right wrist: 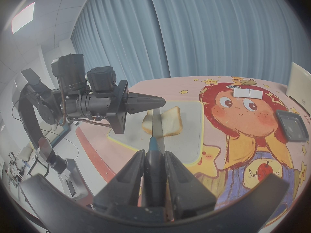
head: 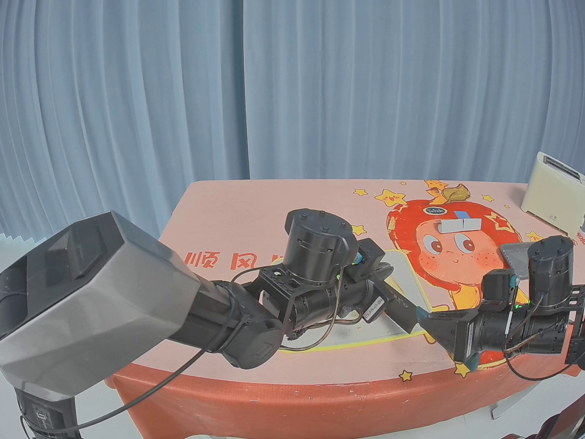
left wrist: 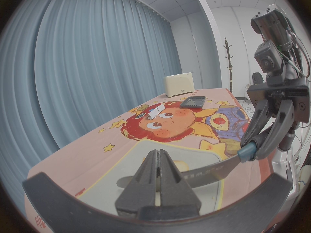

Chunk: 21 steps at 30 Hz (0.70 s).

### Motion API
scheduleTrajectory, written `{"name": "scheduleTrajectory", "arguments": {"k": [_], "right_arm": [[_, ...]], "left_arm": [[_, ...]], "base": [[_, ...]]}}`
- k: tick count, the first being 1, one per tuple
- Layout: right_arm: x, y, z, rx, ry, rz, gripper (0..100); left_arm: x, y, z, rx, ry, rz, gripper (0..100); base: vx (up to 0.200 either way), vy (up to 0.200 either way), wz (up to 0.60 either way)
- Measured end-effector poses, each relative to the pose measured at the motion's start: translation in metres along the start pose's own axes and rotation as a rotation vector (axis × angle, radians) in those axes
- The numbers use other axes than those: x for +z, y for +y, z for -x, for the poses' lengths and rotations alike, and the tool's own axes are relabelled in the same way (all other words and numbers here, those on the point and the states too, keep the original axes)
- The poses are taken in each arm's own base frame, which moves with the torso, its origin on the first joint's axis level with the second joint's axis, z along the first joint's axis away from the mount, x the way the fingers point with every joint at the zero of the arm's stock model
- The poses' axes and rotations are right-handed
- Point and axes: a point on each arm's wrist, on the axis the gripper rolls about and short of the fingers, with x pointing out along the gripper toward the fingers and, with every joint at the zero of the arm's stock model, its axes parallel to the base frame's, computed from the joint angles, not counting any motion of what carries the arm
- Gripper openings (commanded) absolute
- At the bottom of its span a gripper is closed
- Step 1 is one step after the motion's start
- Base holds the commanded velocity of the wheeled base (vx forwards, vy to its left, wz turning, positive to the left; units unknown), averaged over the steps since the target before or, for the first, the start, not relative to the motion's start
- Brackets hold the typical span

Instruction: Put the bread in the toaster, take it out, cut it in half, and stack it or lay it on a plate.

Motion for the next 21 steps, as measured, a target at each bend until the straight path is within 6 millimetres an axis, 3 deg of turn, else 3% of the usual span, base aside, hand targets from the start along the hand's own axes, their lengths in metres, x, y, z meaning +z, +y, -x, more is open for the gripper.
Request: {"name": "scheduleTrajectory", "arguments": {"k": [11, 21], "right_arm": [[0.006, 0.001, 0.001, 0.007, -0.023, 0.001, 0], [0.004, 0.001, 0.001, 0.006, -0.019, 0.001, 0]], "left_arm": [[0.032, 0.010, 0.006, 0.022, -0.055, 0.001, 0], [0.012, 0.006, 0.004, 0.012, 0.007, -0.001, 0]], "base": [[0.000, 0.000, 0.00], [0.000, 0.000, 0.00]]}}
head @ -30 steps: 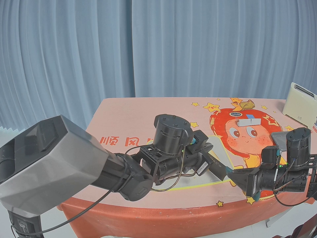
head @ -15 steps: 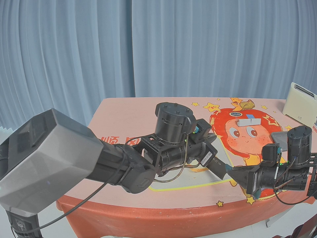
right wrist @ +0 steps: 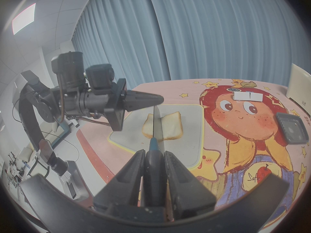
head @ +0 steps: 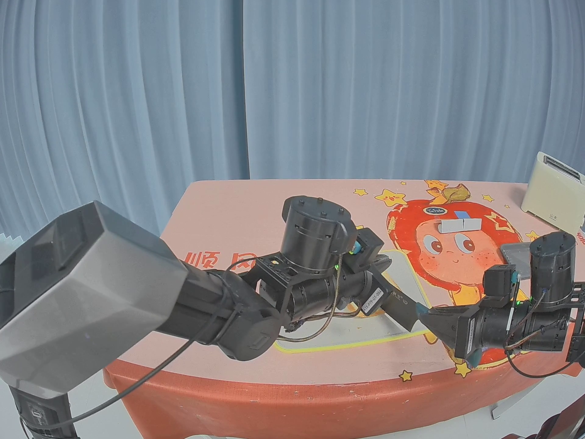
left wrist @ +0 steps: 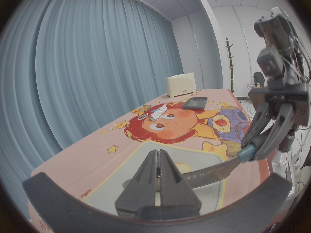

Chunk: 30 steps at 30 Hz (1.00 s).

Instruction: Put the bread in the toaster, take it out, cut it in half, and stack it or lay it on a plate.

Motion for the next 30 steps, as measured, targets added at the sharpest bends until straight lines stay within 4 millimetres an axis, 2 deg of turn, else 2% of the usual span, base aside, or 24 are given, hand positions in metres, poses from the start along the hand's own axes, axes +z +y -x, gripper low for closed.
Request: {"name": "scheduleTrajectory", "arguments": {"k": [6, 14, 30], "right_arm": [[-0.001, 0.000, 0.000, -0.003, 0.008, -0.001, 0], [-0.007, -0.002, 0.000, -0.010, 0.031, -0.002, 0], [-0.006, -0.002, 0.001, -0.010, 0.026, -0.012, 0]], "left_arm": [[-0.013, 0.002, -0.009, 0.002, 0.025, 0.001, 0], [-0.021, 0.002, -0.015, 0.000, 0.039, -0.006, 0], [-0.012, 0.007, -0.018, 0.008, 0.022, -0.004, 0]], "base": [[0.000, 0.000, 0.00], [0.000, 0.000, 0.00], [0.000, 0.000, 0.00]]}}
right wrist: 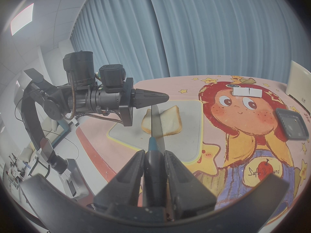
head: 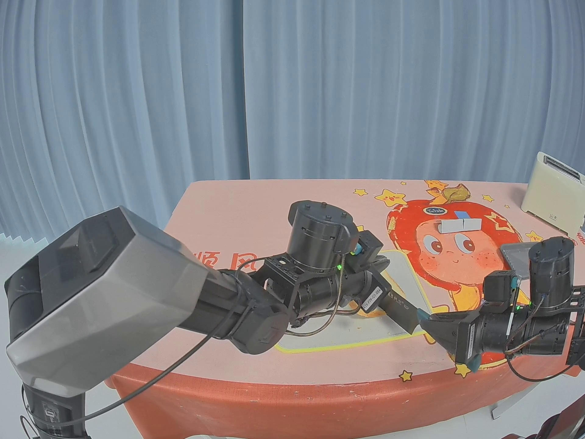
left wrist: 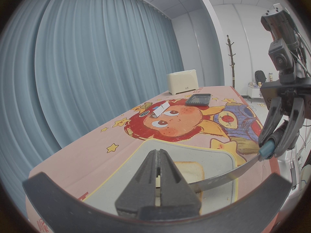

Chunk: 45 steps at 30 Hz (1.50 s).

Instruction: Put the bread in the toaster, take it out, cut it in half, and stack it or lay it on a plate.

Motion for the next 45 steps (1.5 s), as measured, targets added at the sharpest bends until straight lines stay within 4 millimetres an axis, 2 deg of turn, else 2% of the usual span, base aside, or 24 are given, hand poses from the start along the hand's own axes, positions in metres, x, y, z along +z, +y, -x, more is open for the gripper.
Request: {"name": "scheduleTrajectory", "arguments": {"k": [8, 17, 26, 36, 45], "right_arm": [[0.000, -0.001, -0.001, -0.004, 0.002, -0.001, 0], [0.000, -0.002, -0.001, -0.012, -0.005, 0.006, 0], [0.001, 0.005, 0.001, 0.026, -0.011, 0.009, 0], [0.007, 0.006, 0.001, 0.017, -0.038, -0.028, 0], [0.004, 0.005, 0.001, -0.004, -0.026, -0.018, 0]], "left_arm": [[0.011, 0.007, 0.008, 0.017, -0.026, 0.007, 0], [0.034, 0.029, 0.039, 0.073, -0.086, 0.014, 0], [0.033, 0.039, 0.063, 0.100, -0.079, 0.021, 0], [0.036, 0.039, 0.069, 0.102, -0.087, 0.020, 0], [0.035, 0.036, 0.066, 0.093, -0.084, 0.014, 0]], "base": [[0.000, 0.000, 0.00], [0.000, 0.000, 0.00], [0.000, 0.000, 0.00], [0.000, 0.000, 0.00], [0.000, 0.000, 0.00]]}}
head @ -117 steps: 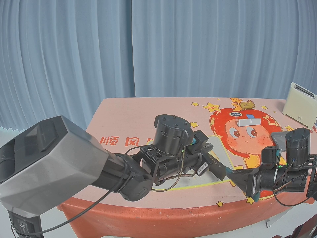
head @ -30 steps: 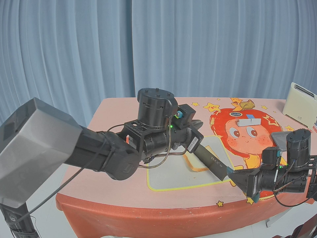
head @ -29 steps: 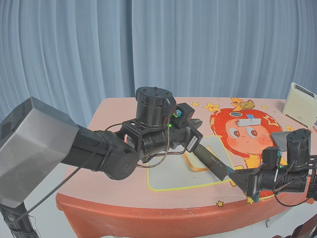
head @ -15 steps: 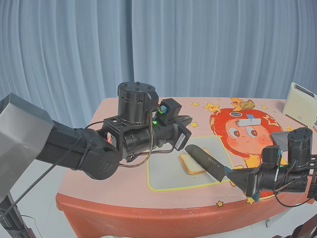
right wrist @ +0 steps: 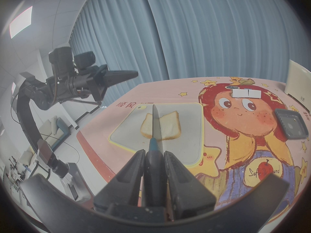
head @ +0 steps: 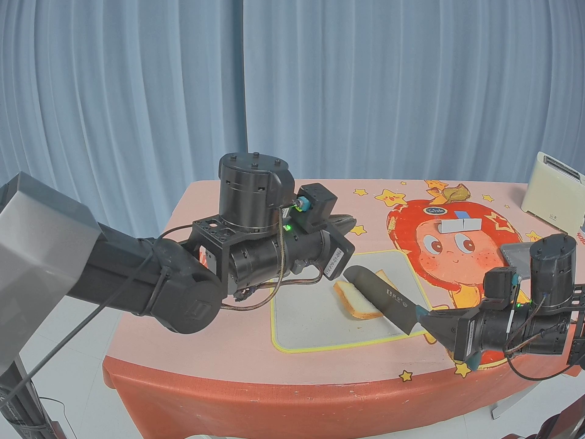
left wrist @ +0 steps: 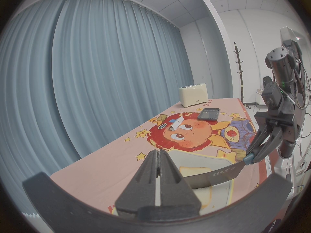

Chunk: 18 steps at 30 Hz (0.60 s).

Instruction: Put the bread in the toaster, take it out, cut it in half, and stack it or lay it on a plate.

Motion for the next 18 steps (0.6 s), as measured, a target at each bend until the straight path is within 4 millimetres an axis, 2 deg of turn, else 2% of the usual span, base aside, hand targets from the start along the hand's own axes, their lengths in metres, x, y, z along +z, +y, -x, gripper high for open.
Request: {"name": "scheduleTrajectory", "arguments": {"k": [6, 14, 18], "right_arm": [[-0.003, -0.001, 0.000, -0.004, 0.012, 0.026, 0], [-0.004, -0.001, -0.001, -0.007, 0.016, 0.025, 0], [-0.004, -0.002, -0.001, -0.008, 0.017, 0.023, 0]], "left_arm": [[-0.002, -0.008, -0.006, -0.021, 0.002, -0.002, 0], [-0.013, -0.016, -0.025, -0.042, 0.022, -0.006, 0], [-0.020, -0.027, -0.033, -0.066, 0.036, -0.010, 0]], "base": [[0.000, 0.000, 0.00], [0.000, 0.000, 0.00], [0.000, 0.000, 0.00]]}}
